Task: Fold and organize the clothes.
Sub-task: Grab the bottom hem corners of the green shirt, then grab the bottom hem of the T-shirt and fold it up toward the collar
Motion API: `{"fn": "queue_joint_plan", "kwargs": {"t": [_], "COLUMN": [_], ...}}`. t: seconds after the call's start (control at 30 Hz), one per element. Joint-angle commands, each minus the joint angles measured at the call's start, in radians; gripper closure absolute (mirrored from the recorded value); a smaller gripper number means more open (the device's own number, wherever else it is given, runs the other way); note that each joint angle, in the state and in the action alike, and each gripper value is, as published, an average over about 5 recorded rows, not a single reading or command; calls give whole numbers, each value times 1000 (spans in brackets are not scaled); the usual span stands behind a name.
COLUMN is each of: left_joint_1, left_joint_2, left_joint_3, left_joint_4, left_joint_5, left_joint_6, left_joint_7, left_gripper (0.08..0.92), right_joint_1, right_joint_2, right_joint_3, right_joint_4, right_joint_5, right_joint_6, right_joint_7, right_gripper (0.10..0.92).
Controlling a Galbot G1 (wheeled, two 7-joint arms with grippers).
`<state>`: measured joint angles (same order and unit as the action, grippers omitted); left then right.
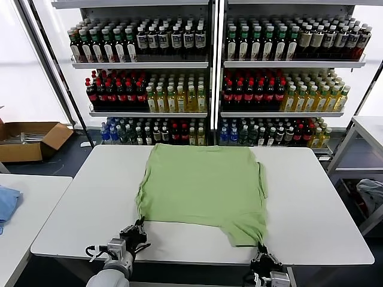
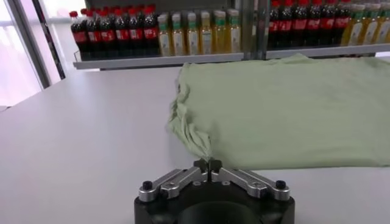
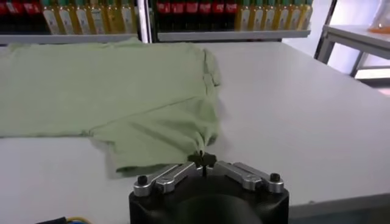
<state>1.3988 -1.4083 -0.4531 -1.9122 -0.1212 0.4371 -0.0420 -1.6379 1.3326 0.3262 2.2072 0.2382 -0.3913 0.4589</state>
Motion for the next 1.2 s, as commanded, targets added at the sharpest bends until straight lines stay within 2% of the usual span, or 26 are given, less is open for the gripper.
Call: {"fn": "queue_joint_plan", "kwargs": {"t": [0.03, 0.3, 0.5, 0.93, 1.2], "left_joint_1": [-7, -59, -149, -450, -548], "left_joint_2": [-5, -1, 10, 23, 35], "left_joint_3": [1, 1, -3, 42, 60], "left_joint_4": [-43, -26, 39, 373, 508], "left_joint_5": [-6, -37, -119, -147, -142], "left_joint_6": [-112, -233, -230, -216, -196], "left_joint_7": [2, 3, -23, -53, -56], "left_gripper": [915, 915, 915, 915, 915], "right_joint_1": [22, 152, 317, 693, 823], "right_joint_2": [-12, 8, 18, 0, 29], "right_joint_3": [22, 32, 37, 5, -17], "right_joint_4": [56, 46, -101, -496, -676], "right_joint_5": [-2, -47, -62, -46, -55], "right_joint_6": [17, 36, 94, 112, 96], "right_joint_7": [-46, -79, -85, -120, -152], "right_gripper": [920, 920, 920, 920, 920]}}
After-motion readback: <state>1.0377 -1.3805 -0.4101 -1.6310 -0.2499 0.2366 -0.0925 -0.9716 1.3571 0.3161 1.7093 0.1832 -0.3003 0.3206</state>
